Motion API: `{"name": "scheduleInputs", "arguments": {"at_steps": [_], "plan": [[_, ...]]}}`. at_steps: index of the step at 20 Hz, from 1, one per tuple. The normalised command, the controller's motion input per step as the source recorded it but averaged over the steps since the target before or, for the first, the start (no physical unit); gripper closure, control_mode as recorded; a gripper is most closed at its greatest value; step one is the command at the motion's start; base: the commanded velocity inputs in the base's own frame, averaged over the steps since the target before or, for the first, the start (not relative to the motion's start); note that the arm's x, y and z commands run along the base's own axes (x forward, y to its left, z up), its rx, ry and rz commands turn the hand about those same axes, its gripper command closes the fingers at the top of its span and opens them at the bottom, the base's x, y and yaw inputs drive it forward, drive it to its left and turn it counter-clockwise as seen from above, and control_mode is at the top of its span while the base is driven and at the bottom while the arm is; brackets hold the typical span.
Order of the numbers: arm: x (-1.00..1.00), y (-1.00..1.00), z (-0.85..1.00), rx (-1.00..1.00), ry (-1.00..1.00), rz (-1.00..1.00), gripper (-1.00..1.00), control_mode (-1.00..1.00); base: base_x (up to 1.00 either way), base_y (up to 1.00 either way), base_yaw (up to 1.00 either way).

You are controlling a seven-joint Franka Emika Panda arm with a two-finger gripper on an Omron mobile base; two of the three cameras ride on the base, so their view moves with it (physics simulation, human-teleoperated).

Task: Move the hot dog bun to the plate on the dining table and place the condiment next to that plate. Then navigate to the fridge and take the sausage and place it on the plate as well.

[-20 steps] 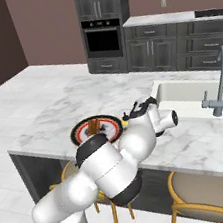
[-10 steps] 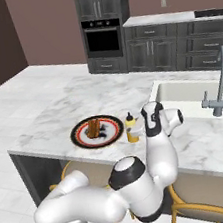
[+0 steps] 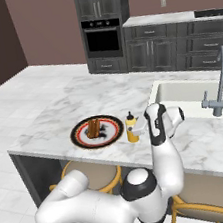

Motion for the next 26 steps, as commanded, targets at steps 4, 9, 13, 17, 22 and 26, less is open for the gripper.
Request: {"name": "scheduleInputs", "arguments": {"at_steps": [4,9,13,17,22,26], "plan": [[0.00,0.00,-0.27,0.00,-0.02,0.02,-1.00,-1.00,0.00,0.00,0.00],[-0.03,0.00,-0.10,0.00,-0.01,0.00,-1.00,-1.00,0.00,0.00,0.00],[-0.12,0.00,0.00,0.00,0.00,0.00,-1.00,-1.00,0.00,0.00,0.00],[-0.18,-0.03,0.06,0.00,0.00,-0.01,-1.00,-1.00,0.00,0.00,0.00],[-0.19,-0.11,0.16,0.00,0.00,-0.04,-1.00,-1.00,0.00,0.00,0.00],[-0.32,-0.10,0.34,0.00,-0.04,-0.08,-1.00,-1.00,0.00,0.00,0.00]]}}
